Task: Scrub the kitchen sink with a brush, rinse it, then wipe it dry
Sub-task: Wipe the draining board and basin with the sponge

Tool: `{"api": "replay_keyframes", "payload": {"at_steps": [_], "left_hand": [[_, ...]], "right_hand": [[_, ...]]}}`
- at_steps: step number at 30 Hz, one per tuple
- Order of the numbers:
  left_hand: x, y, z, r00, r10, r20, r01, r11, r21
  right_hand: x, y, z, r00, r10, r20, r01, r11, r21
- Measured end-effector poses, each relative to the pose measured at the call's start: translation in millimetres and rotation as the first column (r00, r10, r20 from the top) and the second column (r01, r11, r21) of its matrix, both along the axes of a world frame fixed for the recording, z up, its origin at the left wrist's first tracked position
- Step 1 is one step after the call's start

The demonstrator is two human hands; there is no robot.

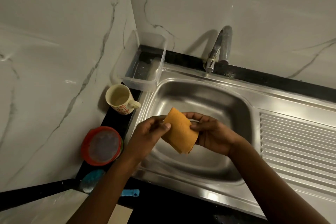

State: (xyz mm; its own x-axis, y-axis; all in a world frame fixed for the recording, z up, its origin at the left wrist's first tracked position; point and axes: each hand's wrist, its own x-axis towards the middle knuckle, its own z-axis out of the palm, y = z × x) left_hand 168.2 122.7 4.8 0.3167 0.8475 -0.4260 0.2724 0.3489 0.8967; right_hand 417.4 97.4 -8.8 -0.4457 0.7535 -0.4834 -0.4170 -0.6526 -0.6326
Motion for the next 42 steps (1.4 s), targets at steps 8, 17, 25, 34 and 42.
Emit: {"api": "replay_keyframes", "payload": {"at_steps": [8, 17, 25, 34, 42], "left_hand": [[0.2, 18.4, 34.9, 0.941, 0.223, 0.257, -0.199, 0.973, -0.116], [1.5, 39.4, 58.3, 0.878, 0.352, 0.326, -0.341, 0.936, -0.091], [0.8, 74.9, 66.7, 0.782, 0.468, 0.412, -0.419, 0.884, -0.208], [-11.0, 115.7, 78.5, 0.721, 0.446, 0.53, -0.42, 0.89, -0.178], [-15.3, 132.4, 65.9, 0.707, 0.489, 0.511, -0.458, 0.867, -0.196]], "right_hand": [[-12.9, 29.5, 49.5, 0.955, -0.26, 0.142, 0.243, 0.962, 0.126], [-33.4, 50.4, 67.2, 0.793, -0.127, 0.596, -0.217, 0.856, 0.47], [-54.0, 97.6, 72.6, 0.897, -0.13, 0.423, -0.04, 0.928, 0.371], [-62.1, 160.4, 85.7, 0.742, -0.133, 0.657, -0.374, 0.731, 0.571], [-51.8, 192.6, 92.0, 0.822, 0.029, 0.568, -0.313, 0.857, 0.409]]}}
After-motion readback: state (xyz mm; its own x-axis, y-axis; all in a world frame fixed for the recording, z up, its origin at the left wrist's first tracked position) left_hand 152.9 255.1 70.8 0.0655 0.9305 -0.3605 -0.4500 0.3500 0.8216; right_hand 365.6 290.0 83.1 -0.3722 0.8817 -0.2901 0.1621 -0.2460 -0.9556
